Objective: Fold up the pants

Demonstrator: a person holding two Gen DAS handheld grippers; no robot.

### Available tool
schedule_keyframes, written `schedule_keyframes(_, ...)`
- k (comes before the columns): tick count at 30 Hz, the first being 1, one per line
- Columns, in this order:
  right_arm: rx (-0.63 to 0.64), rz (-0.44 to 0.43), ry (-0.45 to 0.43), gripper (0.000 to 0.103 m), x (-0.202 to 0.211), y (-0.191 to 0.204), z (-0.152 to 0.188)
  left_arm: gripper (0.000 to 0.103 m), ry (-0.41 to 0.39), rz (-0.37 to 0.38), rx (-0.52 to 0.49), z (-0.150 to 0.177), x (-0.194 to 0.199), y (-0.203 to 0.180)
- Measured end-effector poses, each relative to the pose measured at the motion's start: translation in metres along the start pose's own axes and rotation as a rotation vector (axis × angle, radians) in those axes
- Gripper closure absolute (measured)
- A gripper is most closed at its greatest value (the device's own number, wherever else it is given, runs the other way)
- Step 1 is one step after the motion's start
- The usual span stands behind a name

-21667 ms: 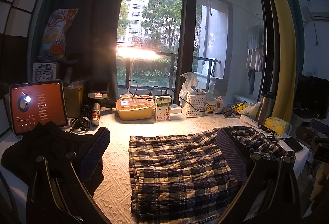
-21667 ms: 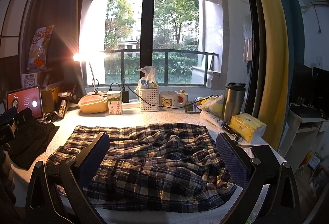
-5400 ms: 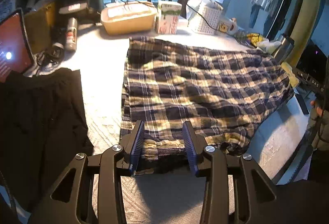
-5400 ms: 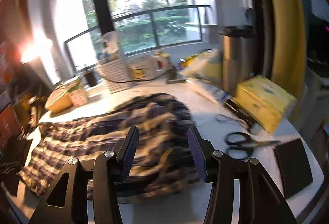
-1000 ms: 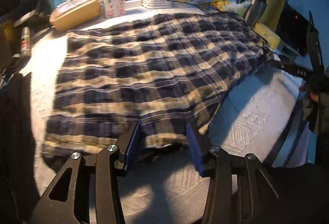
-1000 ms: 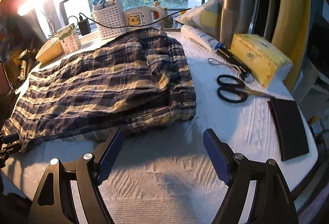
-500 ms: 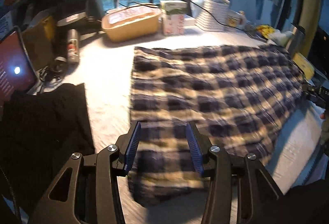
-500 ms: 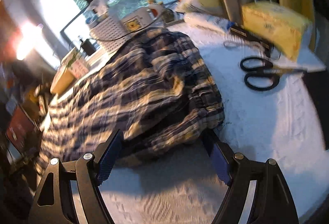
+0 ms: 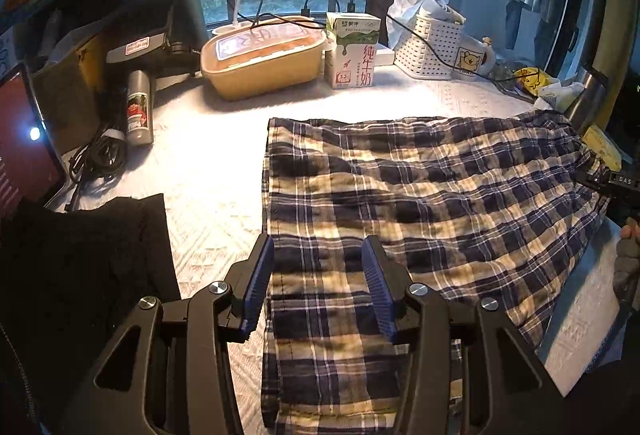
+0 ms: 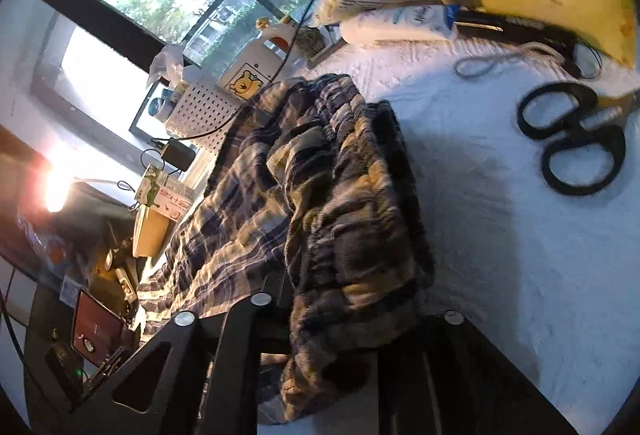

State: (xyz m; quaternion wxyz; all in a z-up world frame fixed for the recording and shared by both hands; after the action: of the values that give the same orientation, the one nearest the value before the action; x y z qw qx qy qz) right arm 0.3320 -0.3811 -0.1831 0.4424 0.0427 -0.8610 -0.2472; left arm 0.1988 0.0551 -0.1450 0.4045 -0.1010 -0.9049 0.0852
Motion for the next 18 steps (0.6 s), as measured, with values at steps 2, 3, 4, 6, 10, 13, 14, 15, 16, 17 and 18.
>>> schedule_keyframes(2,0.014,0.002,-0.024,0.091,0.005,0.005,-0.004,0.057,-0.007,0.005,0.007,-0.001,0.000,0.002)
schedule_keyframes(3,0.021,0.005,-0.038,0.092,0.008,0.008,-0.007,0.057,-0.012,0.007,0.011,-0.003,0.000,0.003)
schedule_keyframes(4,0.032,0.014,-0.052,0.092,0.012,0.010,-0.011,0.057,-0.020,0.012,0.014,-0.004,0.000,0.005)
schedule_keyframes(6,0.058,0.037,-0.085,0.094,0.019,0.015,-0.018,0.057,-0.031,0.024,0.020,-0.008,0.000,0.006)
schedule_keyframes(10,0.084,0.098,-0.153,0.094,0.031,0.020,-0.040,0.057,-0.061,0.056,0.012,-0.013,0.002,0.005)
schedule_keyframes(13,0.087,0.117,-0.196,0.094,0.041,0.026,-0.052,0.057,-0.096,0.066,0.010,-0.017,0.006,0.007)
schedule_keyframes(14,0.095,0.118,-0.205,0.094,0.044,0.030,-0.054,0.057,-0.114,0.063,0.014,-0.019,0.008,0.009)
schedule_keyframes(15,0.113,0.123,-0.217,0.094,0.048,0.039,-0.056,0.057,-0.129,0.061,0.020,-0.020,0.010,0.012)
schedule_keyframes(16,0.126,0.127,-0.223,0.094,0.050,0.043,-0.056,0.057,-0.142,0.061,0.029,-0.022,0.011,0.015)
schedule_keyframes(17,0.151,0.132,-0.233,0.094,0.054,0.052,-0.056,0.057,-0.152,0.058,0.039,-0.023,0.012,0.019)
schedule_keyframes(18,0.169,0.135,-0.241,0.094,0.056,0.061,-0.056,0.057,-0.158,0.053,0.045,-0.023,0.012,0.023)
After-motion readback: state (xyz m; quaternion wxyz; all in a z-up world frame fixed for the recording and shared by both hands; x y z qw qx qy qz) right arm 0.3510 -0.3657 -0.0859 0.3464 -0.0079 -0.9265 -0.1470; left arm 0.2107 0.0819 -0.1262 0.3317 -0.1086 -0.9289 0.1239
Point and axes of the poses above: each gripper's, at about its wrist camera, not at the fingertips, and x roughly against the way its jaws point, y to its left, z to its underside, the point moved 5 cm from there along -x, roughly the way its jaws point, and after that the axes turned 13 degrees about z, right-handed, at the moved point
